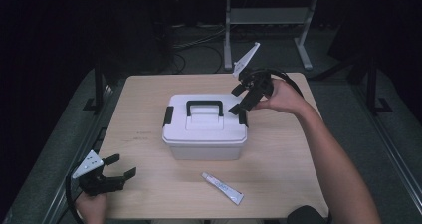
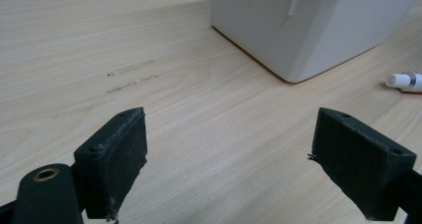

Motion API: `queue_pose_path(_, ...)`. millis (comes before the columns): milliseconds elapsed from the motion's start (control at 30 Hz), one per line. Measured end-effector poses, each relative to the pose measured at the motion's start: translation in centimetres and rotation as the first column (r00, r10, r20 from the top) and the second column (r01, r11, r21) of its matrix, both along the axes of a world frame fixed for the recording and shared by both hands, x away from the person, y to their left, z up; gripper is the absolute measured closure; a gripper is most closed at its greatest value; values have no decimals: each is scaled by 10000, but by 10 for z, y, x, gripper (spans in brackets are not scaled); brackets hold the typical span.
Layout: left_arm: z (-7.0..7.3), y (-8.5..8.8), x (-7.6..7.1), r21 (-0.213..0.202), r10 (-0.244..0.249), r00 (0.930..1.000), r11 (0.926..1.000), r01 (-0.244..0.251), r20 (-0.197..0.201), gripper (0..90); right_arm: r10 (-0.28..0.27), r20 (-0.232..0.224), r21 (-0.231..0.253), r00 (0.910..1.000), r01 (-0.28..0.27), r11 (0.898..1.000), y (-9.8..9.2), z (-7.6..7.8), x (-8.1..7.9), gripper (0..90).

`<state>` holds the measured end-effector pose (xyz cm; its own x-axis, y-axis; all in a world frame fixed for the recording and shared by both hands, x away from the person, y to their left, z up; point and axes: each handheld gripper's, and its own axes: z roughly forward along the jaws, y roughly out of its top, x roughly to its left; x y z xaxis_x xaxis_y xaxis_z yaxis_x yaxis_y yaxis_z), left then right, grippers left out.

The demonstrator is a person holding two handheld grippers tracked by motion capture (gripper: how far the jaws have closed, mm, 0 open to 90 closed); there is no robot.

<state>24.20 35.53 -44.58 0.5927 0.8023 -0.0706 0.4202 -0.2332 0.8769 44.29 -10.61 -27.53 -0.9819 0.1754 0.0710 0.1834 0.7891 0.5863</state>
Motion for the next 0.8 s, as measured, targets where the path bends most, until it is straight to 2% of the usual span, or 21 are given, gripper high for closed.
queue_pose_path(333,0,1,0,-105,27,10000,9999,-26,32,134,453,-189,-327,9988,-459,9984,35,-1,13,231)
queue_pose_path(567,0,2,-1,-156,72,10000,9999,-71,45,134,758,-437,-224,9962,-768,9968,55,-5,21,297)
queue_pose_path(800,0,4,-1,-197,83,10000,9998,-82,50,134,986,-546,-420,9936,-1009,9940,70,-8,26,382)
